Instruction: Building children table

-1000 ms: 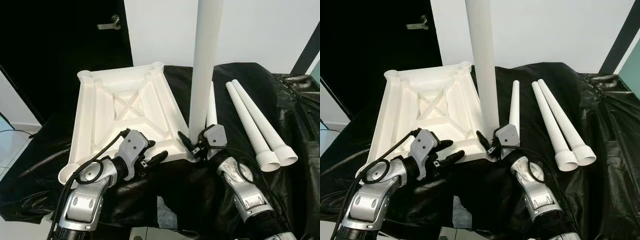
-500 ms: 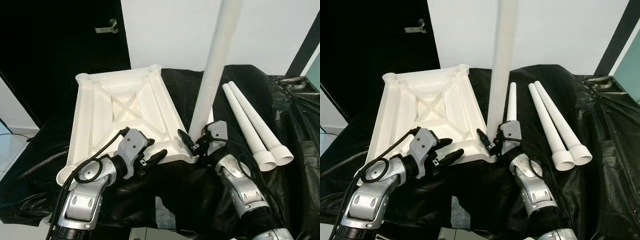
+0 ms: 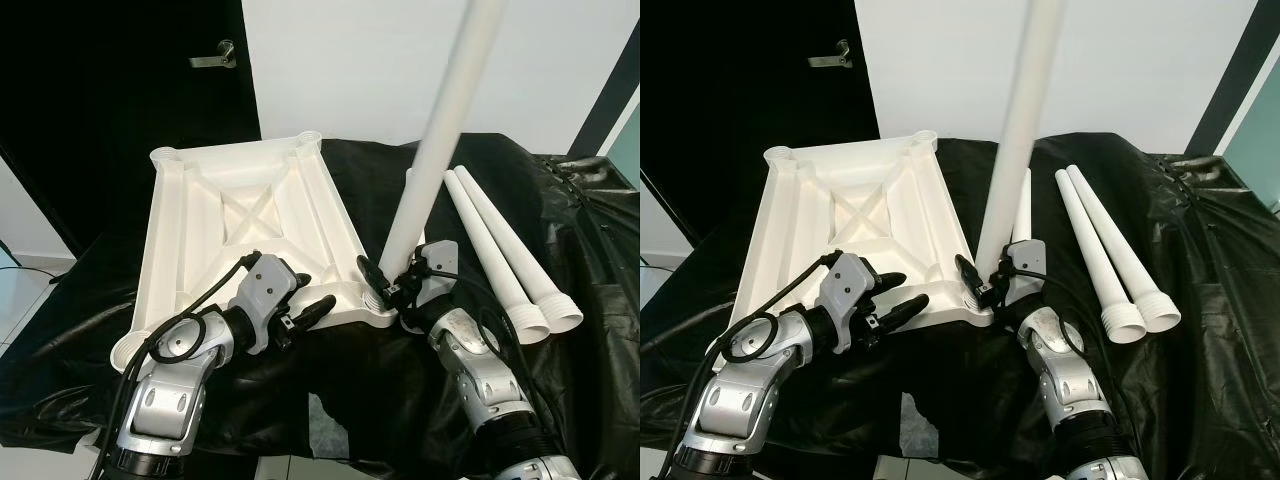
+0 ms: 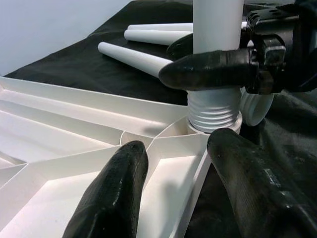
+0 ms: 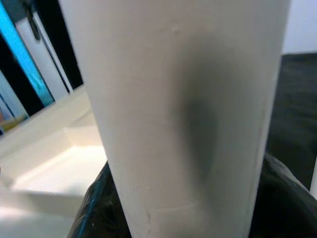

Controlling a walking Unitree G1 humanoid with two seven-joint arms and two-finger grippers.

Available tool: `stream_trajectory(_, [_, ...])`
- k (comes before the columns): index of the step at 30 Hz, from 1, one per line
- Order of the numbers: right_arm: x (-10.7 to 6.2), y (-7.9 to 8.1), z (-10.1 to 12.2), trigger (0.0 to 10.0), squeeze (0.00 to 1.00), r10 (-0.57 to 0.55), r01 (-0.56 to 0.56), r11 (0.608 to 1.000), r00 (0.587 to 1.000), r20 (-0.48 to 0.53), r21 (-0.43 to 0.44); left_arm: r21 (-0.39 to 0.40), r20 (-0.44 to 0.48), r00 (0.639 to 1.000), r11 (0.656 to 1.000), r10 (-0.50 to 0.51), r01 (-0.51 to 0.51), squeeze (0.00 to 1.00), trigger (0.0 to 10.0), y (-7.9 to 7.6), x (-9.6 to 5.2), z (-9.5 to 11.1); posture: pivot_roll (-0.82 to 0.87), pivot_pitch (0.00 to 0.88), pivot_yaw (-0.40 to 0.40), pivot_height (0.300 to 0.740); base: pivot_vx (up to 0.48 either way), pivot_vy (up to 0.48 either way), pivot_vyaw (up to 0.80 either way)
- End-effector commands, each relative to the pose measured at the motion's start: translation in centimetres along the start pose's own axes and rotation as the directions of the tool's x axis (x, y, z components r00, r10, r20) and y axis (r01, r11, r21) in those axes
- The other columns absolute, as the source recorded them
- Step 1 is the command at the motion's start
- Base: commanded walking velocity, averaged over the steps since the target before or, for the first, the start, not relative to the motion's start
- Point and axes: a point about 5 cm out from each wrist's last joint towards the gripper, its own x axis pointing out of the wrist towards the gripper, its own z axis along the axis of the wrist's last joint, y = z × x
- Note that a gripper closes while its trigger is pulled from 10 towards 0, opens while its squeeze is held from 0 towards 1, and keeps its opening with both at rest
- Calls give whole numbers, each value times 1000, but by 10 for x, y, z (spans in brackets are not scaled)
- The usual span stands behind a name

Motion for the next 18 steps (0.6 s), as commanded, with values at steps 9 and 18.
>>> stream_trajectory(9, [-12,3,-32,10000,0,-10,9,1000,988,-151,-9,3,-9,992,992,124,-124,0,10000,6,-1,-1,123,0,12,740,0,0,0])
stream_trajectory(18, [-21,13,-38,10000,0,116,-152,969,976,-186,-192,1,-10,991,991,133,-133,0,10000,8,-4,-1,125,0,15,740,0,0,0])
